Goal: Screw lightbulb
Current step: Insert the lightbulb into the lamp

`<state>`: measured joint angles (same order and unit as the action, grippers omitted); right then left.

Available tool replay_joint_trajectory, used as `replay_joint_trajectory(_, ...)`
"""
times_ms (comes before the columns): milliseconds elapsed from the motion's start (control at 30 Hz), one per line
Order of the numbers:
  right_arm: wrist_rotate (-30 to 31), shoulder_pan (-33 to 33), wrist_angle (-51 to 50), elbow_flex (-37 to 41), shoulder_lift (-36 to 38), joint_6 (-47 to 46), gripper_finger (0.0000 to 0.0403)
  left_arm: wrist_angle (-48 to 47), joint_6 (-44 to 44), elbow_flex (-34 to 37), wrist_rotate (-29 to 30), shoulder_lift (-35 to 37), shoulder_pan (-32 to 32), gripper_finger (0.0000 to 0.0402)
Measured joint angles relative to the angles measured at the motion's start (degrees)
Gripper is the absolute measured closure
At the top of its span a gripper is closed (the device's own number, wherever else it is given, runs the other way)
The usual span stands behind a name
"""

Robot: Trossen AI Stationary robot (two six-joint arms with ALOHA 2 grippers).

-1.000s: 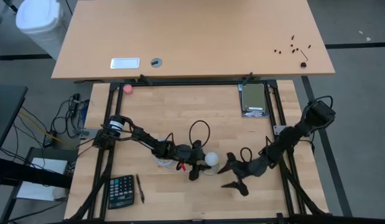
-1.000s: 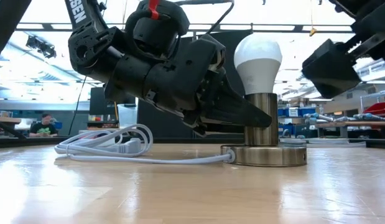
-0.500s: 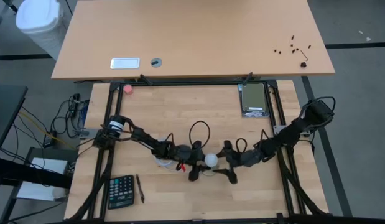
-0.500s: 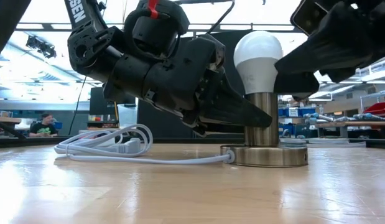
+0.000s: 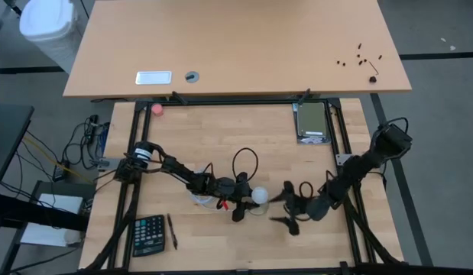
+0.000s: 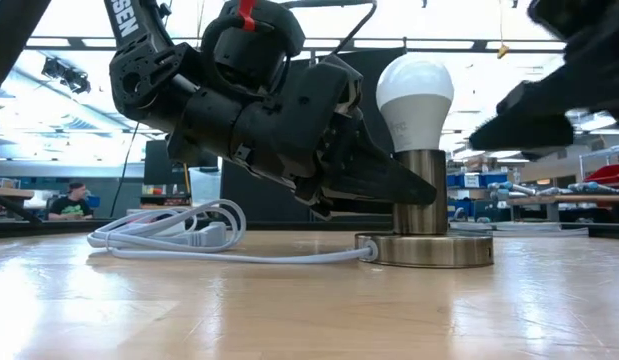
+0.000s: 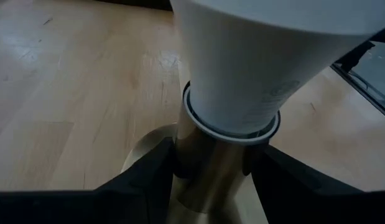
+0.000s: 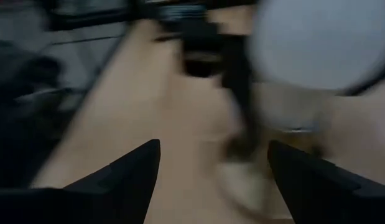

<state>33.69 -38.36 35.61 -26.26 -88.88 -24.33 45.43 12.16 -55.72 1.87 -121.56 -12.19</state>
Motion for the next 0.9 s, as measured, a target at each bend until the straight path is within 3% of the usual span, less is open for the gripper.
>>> replay_joint_trajectory(133,1.84,4.47,0.29,0.00,0.00,0.73,0.0094,0.00,0.06,0.00,-0.03,0.00,-0.02,0.0203)
replay_joint_trajectory(367,-9.60,9.28,4.68,0.00,0.00,3.46,0.0094,0.02,0.02,0.02,-0.28,-0.01,-0.02,0.0203)
replay_joint_trajectory(700,-15.19,0.04,6.87,-0.04,0.04,-1.61,0.0094,0.00,-0.13,0.00,-0.91,0.00,0.29,0.0204)
replay_joint_trajectory(767,-12.98,-1.50,6.72,-0.04,0.04,-1.19,0.0094,0.00,-0.13,0.02,-0.42,0.00,0.32,0.0203)
replay_joint_trajectory(900,-2.85,-0.58,3.04,-0.04,0.07,-1.01,0.0094,0.02,-0.15,0.02,-0.38,-0.01,0.24,0.0204)
